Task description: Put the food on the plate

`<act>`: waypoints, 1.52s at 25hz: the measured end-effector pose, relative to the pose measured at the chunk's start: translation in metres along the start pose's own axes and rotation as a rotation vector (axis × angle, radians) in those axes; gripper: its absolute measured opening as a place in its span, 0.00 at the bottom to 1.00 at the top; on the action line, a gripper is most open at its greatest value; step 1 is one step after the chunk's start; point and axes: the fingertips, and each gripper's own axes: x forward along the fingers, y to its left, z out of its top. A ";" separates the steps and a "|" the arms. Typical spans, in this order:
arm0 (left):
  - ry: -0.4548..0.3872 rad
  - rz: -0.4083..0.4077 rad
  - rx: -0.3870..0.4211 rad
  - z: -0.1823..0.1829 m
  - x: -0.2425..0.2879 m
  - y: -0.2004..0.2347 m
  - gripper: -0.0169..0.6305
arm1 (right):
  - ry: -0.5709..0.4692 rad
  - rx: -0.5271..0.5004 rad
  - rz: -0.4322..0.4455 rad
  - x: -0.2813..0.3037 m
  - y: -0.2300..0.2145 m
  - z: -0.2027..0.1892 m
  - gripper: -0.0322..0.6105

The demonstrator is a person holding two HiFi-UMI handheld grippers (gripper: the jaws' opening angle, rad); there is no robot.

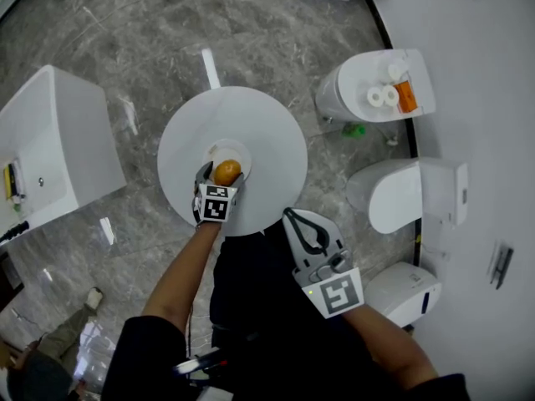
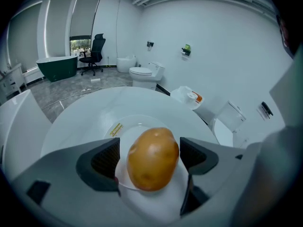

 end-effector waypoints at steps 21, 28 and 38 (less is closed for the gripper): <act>-0.344 0.037 -0.121 0.063 -0.103 -0.043 0.62 | -0.105 0.064 0.013 -0.036 -0.012 0.016 0.06; -0.507 0.058 -0.188 0.094 -0.182 -0.063 0.61 | -0.199 0.059 0.019 -0.043 -0.024 0.040 0.06; -0.703 0.098 -0.163 0.141 -0.275 -0.092 0.61 | -0.239 0.068 0.090 -0.043 -0.017 0.065 0.06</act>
